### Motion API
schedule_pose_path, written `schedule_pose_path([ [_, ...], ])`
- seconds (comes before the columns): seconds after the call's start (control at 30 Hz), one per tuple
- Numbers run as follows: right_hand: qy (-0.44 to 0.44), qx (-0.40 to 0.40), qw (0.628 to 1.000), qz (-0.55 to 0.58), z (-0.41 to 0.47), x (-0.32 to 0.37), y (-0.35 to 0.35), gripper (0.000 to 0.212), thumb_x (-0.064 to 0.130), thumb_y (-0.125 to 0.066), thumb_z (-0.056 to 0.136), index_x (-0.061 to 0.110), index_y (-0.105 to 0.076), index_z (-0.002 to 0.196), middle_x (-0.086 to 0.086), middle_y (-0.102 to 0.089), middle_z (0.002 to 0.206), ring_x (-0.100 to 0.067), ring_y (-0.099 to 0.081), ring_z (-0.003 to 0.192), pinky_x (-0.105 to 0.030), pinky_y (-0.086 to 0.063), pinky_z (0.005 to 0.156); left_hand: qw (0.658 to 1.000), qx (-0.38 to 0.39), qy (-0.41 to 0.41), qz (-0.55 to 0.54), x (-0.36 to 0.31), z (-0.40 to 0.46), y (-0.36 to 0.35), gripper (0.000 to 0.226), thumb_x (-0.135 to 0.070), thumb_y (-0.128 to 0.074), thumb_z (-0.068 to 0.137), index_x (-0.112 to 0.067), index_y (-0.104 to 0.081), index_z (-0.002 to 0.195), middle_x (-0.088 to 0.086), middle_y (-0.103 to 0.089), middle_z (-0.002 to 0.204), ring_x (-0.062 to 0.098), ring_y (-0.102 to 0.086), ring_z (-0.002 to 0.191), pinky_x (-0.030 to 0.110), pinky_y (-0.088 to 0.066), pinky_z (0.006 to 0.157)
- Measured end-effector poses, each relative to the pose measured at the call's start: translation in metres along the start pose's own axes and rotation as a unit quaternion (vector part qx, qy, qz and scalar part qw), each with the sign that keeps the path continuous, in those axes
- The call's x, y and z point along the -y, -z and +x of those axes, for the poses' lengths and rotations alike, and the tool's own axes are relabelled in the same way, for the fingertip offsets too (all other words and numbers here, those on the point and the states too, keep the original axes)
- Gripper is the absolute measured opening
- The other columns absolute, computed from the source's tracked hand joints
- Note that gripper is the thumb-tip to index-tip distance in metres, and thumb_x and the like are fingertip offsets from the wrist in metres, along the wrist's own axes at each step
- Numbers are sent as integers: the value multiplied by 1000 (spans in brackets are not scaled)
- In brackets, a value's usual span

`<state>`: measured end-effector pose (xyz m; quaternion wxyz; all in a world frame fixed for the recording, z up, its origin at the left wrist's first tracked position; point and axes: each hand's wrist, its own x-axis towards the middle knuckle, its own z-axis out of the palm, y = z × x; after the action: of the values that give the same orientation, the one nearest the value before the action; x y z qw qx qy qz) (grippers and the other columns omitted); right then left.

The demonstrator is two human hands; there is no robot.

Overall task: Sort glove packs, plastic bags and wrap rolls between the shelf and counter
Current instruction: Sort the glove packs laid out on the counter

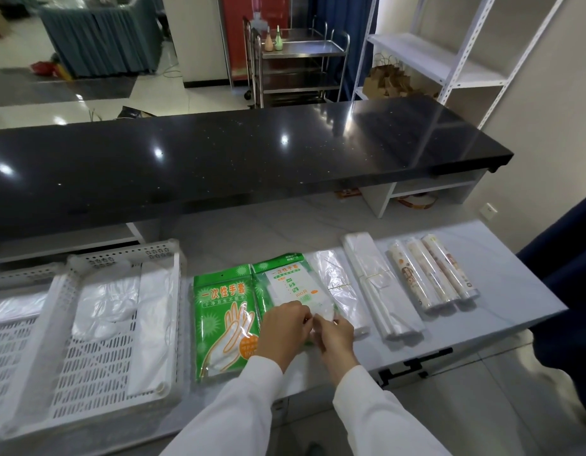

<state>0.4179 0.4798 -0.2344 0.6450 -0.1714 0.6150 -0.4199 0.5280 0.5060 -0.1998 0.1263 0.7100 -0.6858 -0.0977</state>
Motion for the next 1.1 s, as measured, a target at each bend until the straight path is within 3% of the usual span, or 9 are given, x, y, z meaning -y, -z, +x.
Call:
schedule_pose_path([
  [0.23,28,14,999,7,-8,-3,6,34,-9,-76,85,16,-72,108,-7,-80,99,-27,-76,93,-31,-63,60,1000,-14,7,-6,1,-1,0,28,-37,-54,99,-22,-77,100,-4,-74,98,18,-68,88,32,-54,75],
  [0.37,56,-3,997,-47,-12,-8,13,28,0,-78,86,24,-74,99,-4,-81,99,-27,-77,96,-48,-65,86,999,-40,22,-17,4,-3,-1,25,-36,-55,98,-23,-77,97,-5,-73,94,17,-67,85,27,-44,66],
  [0.43,66,-11,995,-72,-15,-10,16,23,2,-78,86,24,-75,93,-3,-81,94,-27,-77,93,-49,-65,84,998,-52,29,-19,6,-4,-1,24,-35,-56,97,-24,-77,96,-6,-73,93,16,-67,82,27,-45,65],
  [0.57,78,-42,992,-86,-27,-15,22,17,4,-82,83,16,-77,94,-4,-80,88,-25,-77,83,-34,-65,60,997,-62,28,-28,8,-10,-1,19,-32,-60,93,-25,-78,92,-6,-74,88,16,-68,77,26,-47,62],
  [0.7,75,-47,991,-103,-34,-17,24,20,4,-81,83,13,-74,99,-7,-79,91,-27,-77,86,-50,-66,77,996,-80,31,-33,12,-15,-1,17,-31,-64,93,-25,-79,92,-7,-75,88,15,-68,76,21,-37,61],
  [0.9,43,-23,997,-59,-37,-16,18,29,-2,-78,79,10,-73,105,-10,-79,95,-30,-76,88,-38,-65,63,995,-82,31,-41,16,-17,1,19,-33,-60,96,-27,-78,100,-9,-75,96,13,-68,83,24,-43,66],
  [1.03,2,-15,1000,-19,-29,-15,8,38,1,-83,81,2,-70,116,-17,-77,106,-37,-75,96,-50,-66,79,996,-75,28,-48,20,-18,1,18,-35,-60,98,-28,-77,102,-9,-75,99,14,-68,88,25,-43,68],
  [1.1,-3,-34,999,-21,-26,-17,5,48,7,-88,78,1,-67,121,-16,-76,110,-35,-75,99,-49,-65,85,996,-74,23,-45,21,-19,1,19,-37,-60,98,-28,-76,102,-9,-75,98,13,-68,88,24,-40,67],
])
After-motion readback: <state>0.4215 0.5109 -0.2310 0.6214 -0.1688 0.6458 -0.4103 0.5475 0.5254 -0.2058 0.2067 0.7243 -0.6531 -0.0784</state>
